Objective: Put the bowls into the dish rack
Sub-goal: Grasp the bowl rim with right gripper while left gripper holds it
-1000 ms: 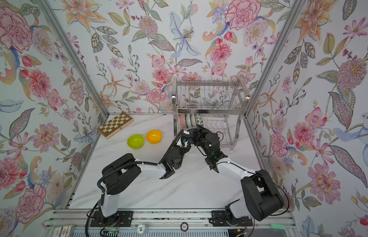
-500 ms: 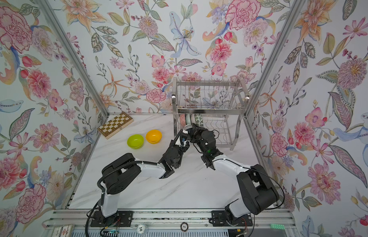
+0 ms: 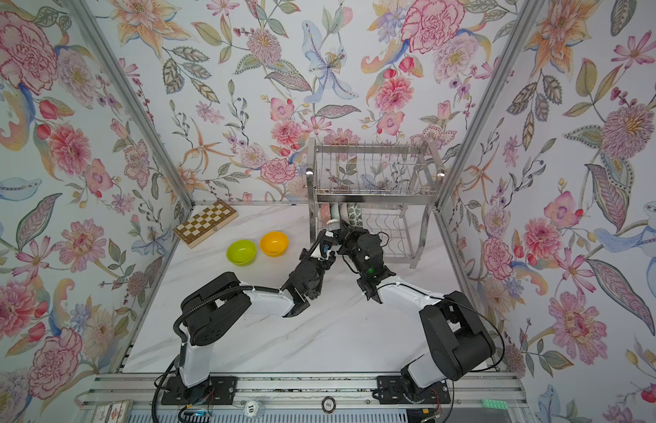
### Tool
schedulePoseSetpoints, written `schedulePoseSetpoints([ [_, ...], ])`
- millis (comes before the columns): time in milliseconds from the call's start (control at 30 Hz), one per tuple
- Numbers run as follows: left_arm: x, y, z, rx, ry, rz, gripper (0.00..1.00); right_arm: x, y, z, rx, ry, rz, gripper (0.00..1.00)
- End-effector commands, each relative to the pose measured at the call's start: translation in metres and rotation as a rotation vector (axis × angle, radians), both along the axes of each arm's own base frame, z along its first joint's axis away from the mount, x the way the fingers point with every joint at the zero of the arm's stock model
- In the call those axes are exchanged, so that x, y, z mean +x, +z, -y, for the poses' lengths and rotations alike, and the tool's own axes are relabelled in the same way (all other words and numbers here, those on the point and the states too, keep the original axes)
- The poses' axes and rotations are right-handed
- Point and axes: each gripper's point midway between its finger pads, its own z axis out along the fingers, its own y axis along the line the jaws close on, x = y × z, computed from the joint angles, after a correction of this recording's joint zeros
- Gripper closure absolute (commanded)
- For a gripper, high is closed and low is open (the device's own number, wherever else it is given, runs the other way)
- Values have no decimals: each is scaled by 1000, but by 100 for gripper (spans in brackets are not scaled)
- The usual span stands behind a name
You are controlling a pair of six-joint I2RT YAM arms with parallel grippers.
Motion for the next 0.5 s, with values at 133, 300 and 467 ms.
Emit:
schedulePoseSetpoints([
  [133,-22,26,10,-165,-114,7,76,0,28,28,32,-114,95,100],
  [300,-25,22,8,-184,-125,-28,57,-1,27,33,31,-120,96,100],
  [467,-28,15,5,-174,-135,-76,39,-1,26,39,12,-131,96,100],
])
